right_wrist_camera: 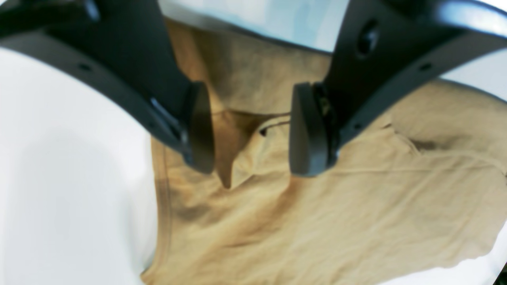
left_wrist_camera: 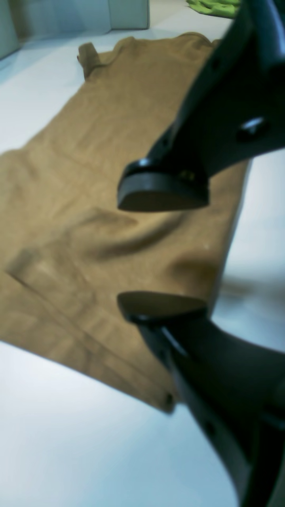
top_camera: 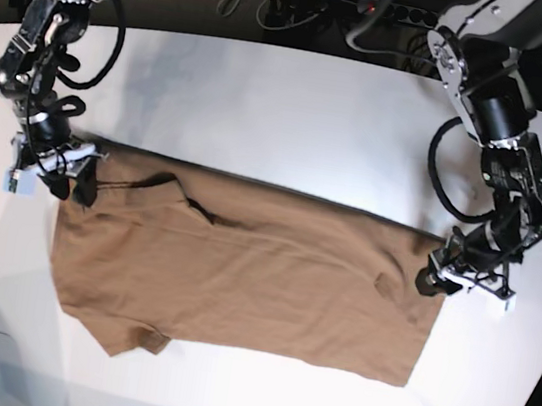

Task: Layout the t-shirt on the table in an organized manner, then fold the t-shirt properly
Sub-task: 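Release the left gripper and regrasp the folded edge nearby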

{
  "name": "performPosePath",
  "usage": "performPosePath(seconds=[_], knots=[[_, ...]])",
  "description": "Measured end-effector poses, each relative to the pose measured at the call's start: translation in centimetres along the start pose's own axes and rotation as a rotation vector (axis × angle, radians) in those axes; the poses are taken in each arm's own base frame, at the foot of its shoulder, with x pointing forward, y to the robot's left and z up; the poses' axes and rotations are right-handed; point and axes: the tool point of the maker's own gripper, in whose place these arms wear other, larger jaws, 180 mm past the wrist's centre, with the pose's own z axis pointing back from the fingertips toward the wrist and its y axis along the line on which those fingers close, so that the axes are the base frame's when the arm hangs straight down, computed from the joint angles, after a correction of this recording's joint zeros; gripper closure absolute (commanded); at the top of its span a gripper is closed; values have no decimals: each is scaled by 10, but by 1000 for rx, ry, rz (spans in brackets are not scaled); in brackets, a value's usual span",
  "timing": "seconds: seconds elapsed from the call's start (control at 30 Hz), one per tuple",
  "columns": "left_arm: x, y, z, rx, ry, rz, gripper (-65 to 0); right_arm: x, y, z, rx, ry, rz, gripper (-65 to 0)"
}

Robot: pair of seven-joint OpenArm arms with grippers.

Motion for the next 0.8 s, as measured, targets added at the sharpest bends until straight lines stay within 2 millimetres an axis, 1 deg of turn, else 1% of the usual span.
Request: performPosePath(seconds=[0.1, 0.17, 0.23, 0.33, 0.47, 0.53, 0.6, 0.67, 0.73, 0.8], knots=[[12, 25, 14, 44, -47, 31, -311, -6, -1, 5, -6, 19, 12, -315], [12, 40, 21, 82, -43, 26, -314, -9, -2, 8, -10, 24, 16, -315], [13, 46, 25, 97, -39, 22, -315, -9, -1, 11, -11, 25, 23, -326], [18, 42, 23, 90, -43, 6, -316, -10, -1, 13, -12, 25, 25, -361], [16, 36, 14, 74, -56, -10, -315, -19, -2, 17, -14, 43, 19, -392], [2, 37, 4, 68, -19, -1, -313, -24, -3, 19, -17, 56, 18, -392], [-14, 37, -5, 64, 13, 15, -312, -24, -4, 20, -22, 53, 14, -391], [-17, 36, -8, 50, 6, 28, -309, -21, -12, 24, -43, 38, -3, -391], [-17, 37, -9, 53, 16, 29, -271, -23, -21, 30, -68, 41, -6, -391], [-18, 38, -9, 56, 18, 29, -192, -26, -25, 33, -80, 47, -9, -391]])
